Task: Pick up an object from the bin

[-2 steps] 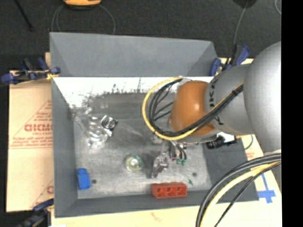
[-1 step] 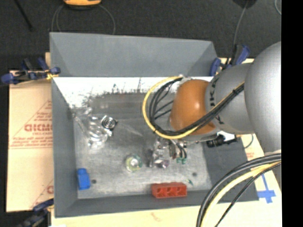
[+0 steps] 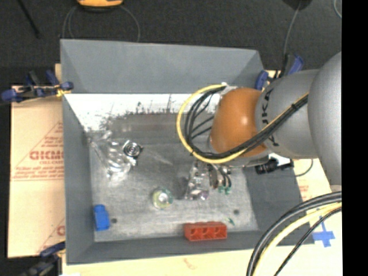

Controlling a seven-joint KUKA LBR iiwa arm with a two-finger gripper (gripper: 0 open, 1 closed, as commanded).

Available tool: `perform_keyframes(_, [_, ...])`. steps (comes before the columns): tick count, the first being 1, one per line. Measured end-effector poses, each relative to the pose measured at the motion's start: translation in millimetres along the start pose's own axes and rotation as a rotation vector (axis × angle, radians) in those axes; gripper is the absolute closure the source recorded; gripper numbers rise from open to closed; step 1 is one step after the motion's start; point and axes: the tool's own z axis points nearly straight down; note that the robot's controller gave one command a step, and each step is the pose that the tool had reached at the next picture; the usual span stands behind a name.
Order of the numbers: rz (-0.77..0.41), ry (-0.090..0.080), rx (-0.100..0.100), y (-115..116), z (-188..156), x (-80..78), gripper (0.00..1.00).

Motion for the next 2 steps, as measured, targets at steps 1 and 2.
perform_keyframes(1, [-0.004, 0.0, 0.0, 0, -12, -1.5, 1.0])
perform_keyframes(2, [-0.011, -0.004, -0.001, 0, -100, -4.6, 1.0])
